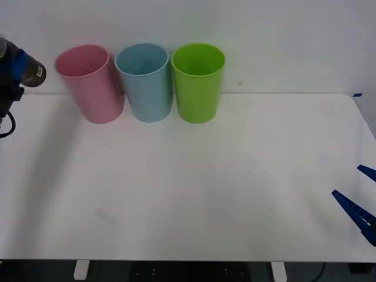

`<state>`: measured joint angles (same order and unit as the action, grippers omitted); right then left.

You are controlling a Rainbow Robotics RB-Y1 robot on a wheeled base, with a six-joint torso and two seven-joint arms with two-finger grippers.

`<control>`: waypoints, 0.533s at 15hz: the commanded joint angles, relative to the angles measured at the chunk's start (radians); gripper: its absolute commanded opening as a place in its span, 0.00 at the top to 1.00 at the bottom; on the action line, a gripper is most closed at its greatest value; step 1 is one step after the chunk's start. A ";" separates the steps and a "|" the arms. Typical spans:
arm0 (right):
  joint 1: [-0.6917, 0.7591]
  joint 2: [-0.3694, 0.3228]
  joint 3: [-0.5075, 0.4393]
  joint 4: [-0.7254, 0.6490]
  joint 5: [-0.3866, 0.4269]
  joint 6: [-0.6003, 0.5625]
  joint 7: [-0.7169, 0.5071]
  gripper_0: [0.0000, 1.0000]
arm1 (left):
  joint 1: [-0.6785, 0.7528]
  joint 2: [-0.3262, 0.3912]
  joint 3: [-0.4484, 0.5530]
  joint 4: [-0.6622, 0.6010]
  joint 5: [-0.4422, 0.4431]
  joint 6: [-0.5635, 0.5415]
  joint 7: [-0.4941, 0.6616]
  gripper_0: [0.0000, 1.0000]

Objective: Grasp the object on the table and drop it into the matching bin: aluminum can to the light blue bin, PET bottle to the pink bin.

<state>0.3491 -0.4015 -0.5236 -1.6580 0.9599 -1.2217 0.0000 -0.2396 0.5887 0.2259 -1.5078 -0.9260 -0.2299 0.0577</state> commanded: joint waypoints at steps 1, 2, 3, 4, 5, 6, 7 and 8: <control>0.000 0.000 0.000 0.000 0.000 0.000 0.000 0.00 | -0.099 0.040 -0.053 0.090 0.012 0.001 0.004 1.00; 0.000 0.000 0.000 0.000 0.000 0.000 0.000 0.00 | -0.141 0.059 -0.083 0.130 0.016 0.001 0.005 1.00; 0.000 0.000 0.000 0.000 0.000 0.000 0.000 0.00 | -0.182 0.074 -0.114 0.173 0.018 0.001 0.005 1.00; 0.000 0.000 0.000 0.000 0.000 0.000 0.000 0.00 | -0.219 0.082 -0.138 0.212 0.019 0.001 0.004 1.00; 0.000 0.000 0.000 0.000 0.000 0.000 0.000 0.00 | -0.257 0.086 -0.171 0.251 0.015 0.001 0.004 1.00; 0.000 0.000 0.000 0.000 0.000 0.000 0.000 0.00 | -0.294 0.086 -0.201 0.290 0.009 0.001 -0.001 1.00; 0.000 0.000 0.000 0.000 0.000 0.000 0.000 0.00 | -0.320 0.086 -0.223 0.319 0.003 0.001 -0.004 1.00; 0.000 0.000 0.000 0.000 0.000 0.000 0.000 0.00 | -0.368 0.086 -0.261 0.373 -0.005 0.000 -0.012 1.00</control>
<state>0.3490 -0.4015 -0.5236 -1.6580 0.9599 -1.2217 0.0000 -0.5787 0.6751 -0.0123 -1.1687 -0.9254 -0.2286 0.0508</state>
